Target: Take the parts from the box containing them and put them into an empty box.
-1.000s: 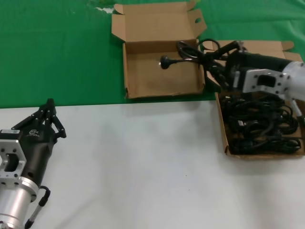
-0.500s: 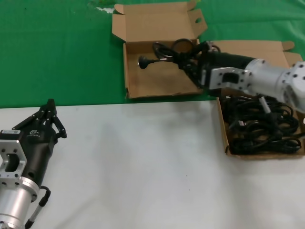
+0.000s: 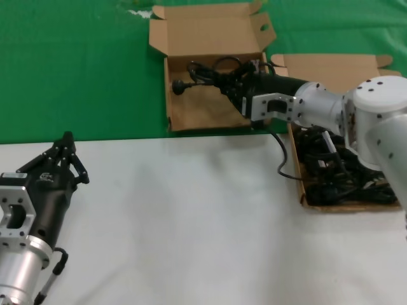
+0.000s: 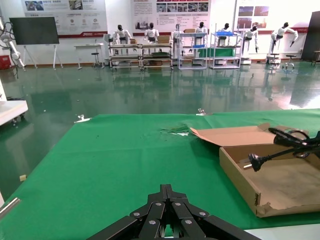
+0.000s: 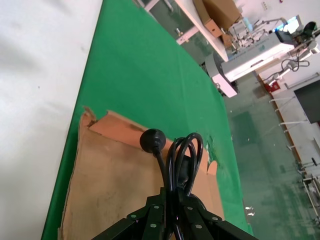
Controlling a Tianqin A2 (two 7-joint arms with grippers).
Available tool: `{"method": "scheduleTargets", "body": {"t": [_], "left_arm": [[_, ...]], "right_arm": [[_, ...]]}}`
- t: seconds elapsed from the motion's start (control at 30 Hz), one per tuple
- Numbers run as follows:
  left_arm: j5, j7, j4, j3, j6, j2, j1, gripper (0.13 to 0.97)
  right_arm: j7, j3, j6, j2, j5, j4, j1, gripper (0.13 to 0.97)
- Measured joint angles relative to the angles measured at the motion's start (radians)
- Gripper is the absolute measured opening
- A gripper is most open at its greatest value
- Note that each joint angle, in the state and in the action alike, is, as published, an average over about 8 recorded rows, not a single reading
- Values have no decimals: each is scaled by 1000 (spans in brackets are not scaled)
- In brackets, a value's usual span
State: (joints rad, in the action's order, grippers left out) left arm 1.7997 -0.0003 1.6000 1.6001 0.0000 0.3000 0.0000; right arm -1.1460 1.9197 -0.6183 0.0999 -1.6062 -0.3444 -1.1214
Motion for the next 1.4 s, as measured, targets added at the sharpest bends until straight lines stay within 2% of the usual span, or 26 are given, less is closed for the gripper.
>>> {"method": "scheduleTargets", "body": {"t": [0.17, 0.33, 0.73, 0.9, 1.03, 1.13, 1.4], "left_arm": [[0, 0, 0, 0, 0, 0, 0, 139], [0, 0, 0, 0, 0, 0, 0, 139], [0, 0, 0, 0, 0, 0, 0, 139], [0, 0, 0, 0, 0, 0, 0, 139], [0, 0, 0, 0, 0, 0, 0, 139], [0, 0, 0, 0, 0, 0, 0, 139], [0, 0, 0, 0, 0, 0, 0, 139]], "right_arm": [[-167, -69, 28, -50, -54, 172, -61, 167], [-257, -109, 55, -73, -82, 259, -89, 167], [-327, -155, 80, -84, -103, 310, -103, 223], [-330, -170, 73, -82, -111, 308, -104, 297], [-305, -180, 59, -73, -116, 283, -98, 342], [-257, -177, 51, -59, -111, 222, -76, 411], [0, -120, 60, 24, -55, -112, 61, 578]]}}
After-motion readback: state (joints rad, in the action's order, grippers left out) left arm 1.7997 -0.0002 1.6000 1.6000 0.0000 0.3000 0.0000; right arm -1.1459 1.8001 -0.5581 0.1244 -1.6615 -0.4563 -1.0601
